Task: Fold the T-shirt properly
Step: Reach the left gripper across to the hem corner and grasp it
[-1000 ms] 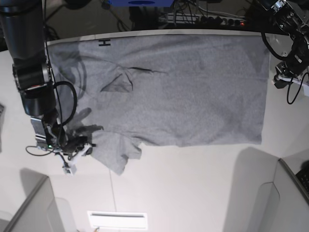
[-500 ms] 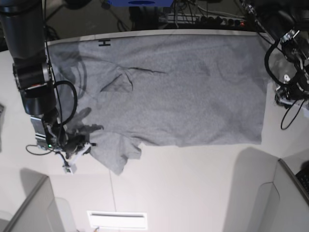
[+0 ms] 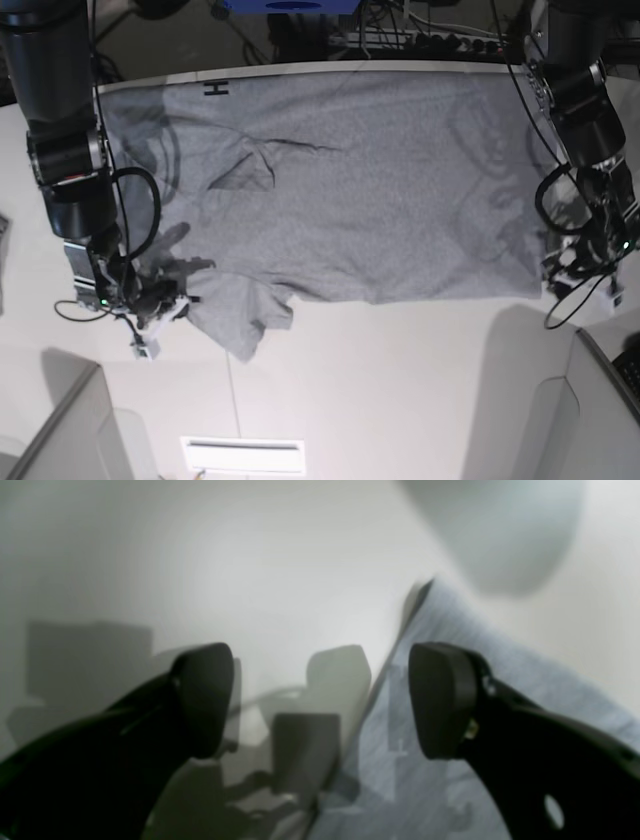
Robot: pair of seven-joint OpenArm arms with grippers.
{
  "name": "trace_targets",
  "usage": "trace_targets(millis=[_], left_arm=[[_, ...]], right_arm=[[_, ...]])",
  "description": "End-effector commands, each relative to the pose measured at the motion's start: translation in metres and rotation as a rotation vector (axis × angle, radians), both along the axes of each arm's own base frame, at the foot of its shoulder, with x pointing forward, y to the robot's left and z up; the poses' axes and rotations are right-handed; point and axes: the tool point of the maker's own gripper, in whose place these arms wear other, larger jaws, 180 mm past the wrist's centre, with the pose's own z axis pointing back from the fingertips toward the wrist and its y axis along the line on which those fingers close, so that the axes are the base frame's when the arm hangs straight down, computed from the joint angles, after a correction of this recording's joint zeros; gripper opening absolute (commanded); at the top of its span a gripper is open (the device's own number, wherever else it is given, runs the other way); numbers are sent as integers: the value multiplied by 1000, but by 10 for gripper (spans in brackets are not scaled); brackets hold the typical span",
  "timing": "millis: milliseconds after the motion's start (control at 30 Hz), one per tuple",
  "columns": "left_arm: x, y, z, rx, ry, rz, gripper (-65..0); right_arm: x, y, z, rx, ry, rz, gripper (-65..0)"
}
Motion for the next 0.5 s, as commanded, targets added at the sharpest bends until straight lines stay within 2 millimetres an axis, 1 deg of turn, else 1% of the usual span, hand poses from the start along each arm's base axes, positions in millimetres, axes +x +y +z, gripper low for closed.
trace_targets(millis=[0,100,200,333,467], left_arm=[[20,5,21,42,-57,-22,-135],[35,-5,15,73,-51,-73,-135],[45,-12,6,53,-21,-80,-133],[50,-17,2,46,8,-95,-133],[50,-26,-3,63,30,-131,-135]], right_arm=[[17,-5,20,-9,-47,-1,-650],[17,-5,21,-8,-48,-2,-650],[17,-5,21,-8,-48,-2,-650],[17,-5,21,-8,-48,-2,-650],[17,-5,21,-8,-48,-2,-650]])
